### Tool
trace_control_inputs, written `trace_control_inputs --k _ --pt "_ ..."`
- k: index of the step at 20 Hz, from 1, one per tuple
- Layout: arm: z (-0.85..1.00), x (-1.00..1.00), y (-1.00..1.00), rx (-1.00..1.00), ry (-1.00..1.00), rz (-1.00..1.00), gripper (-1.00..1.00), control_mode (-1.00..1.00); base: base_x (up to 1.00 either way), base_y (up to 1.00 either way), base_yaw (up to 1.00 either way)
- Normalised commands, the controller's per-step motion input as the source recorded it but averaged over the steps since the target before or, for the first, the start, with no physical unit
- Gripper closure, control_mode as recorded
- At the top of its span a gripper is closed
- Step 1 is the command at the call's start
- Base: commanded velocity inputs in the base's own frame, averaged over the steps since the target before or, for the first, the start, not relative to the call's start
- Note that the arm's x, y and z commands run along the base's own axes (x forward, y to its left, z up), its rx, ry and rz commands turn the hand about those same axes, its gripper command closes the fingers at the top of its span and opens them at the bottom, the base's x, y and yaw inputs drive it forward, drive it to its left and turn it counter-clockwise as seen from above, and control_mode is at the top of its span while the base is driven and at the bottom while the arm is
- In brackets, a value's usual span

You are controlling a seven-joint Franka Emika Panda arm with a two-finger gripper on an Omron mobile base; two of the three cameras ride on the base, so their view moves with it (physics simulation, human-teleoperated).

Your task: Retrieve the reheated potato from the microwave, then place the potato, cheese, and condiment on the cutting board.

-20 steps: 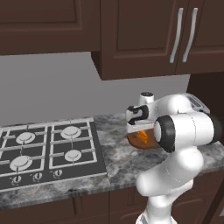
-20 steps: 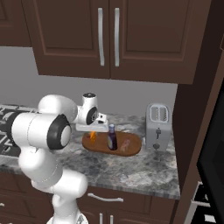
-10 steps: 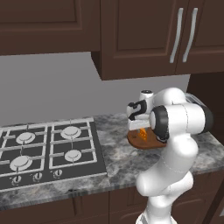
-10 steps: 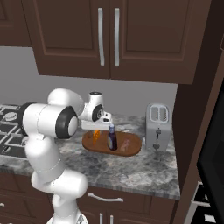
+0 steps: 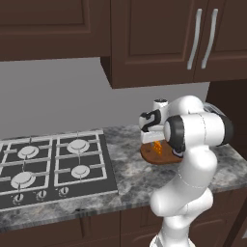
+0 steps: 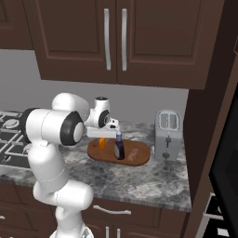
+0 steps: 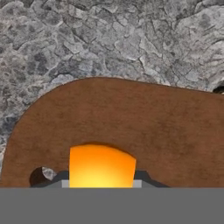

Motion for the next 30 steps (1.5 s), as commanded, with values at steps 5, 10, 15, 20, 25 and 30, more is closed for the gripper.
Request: trace_control_inputs --k 5,10,15,20,25,30 --pt "-0.14 -0.02 -0.12 -0.01 0.06 0.00 -1.00 -1.00 0.00 0.00 0.00" --pt "0.03 -0.16 -0.02 0.00 0.06 0.00 -1.00 -1.00 0.00 0.00 0.00" --pt "0.11 -0.22 0.00 0.00 0.02 0.00 -1.00 -1.00 0.00 0.00 0.00" --pt "0.17 -0.28 0.00 0.00 0.00 0.00 -1.00 -1.00 0.00 0.00 0.00" --pt "0.13 -0.35 0.06 0.00 0.00 0.00 -1.00 -1.00 0.00 0.00 0.00" --pt "0.20 -0.36 0.03 0.00 0.00 -0.02 -1.00 -1.00 0.00 0.00 0.00"
